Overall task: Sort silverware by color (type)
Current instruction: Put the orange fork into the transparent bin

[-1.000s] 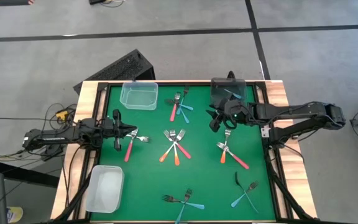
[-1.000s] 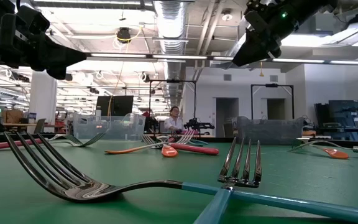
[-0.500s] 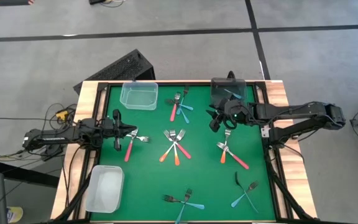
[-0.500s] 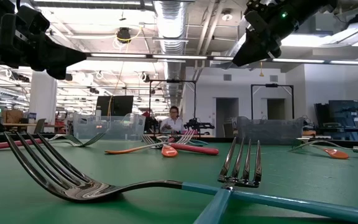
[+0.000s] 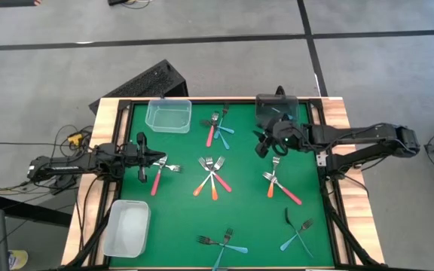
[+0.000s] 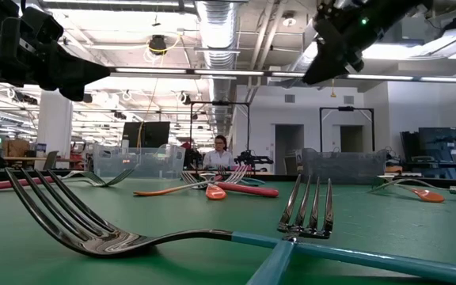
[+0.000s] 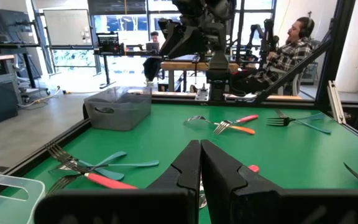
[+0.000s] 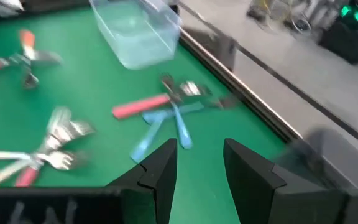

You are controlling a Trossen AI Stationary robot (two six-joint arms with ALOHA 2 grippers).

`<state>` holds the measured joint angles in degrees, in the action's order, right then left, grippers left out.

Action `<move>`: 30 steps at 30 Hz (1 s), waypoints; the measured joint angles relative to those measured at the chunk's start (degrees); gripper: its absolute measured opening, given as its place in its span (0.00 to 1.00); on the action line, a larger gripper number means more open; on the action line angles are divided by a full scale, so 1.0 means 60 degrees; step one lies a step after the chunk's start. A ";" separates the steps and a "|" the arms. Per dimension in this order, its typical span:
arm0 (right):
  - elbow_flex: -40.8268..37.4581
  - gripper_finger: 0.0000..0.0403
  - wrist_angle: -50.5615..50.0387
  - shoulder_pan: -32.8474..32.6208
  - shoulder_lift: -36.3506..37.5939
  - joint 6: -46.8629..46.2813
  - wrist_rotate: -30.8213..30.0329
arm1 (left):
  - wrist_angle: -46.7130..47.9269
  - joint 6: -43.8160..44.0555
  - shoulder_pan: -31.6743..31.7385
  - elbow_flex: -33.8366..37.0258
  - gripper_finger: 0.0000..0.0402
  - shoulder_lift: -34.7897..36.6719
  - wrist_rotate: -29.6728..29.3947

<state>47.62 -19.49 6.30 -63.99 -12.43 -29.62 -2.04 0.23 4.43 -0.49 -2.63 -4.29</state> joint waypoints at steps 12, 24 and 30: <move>-0.0011 0.39 -0.5159 -0.0535 -0.0555 -0.3501 0.0801 | 0.0000 -0.0001 0.0003 0.0000 0.00 0.0002 0.0003; -0.0018 0.39 -0.5863 -0.4754 -0.0669 -0.6604 0.0928 | 0.0000 0.0000 0.0002 0.0000 0.00 0.0001 0.0003; -0.0007 0.38 -0.4601 -0.5492 -0.0780 -0.6501 0.1877 | 0.0000 -0.0001 0.0000 0.0000 0.00 0.0000 0.0003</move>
<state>47.57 -47.09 -26.66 -68.67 -51.43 -18.36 -2.04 0.22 4.43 -0.49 -2.63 -4.27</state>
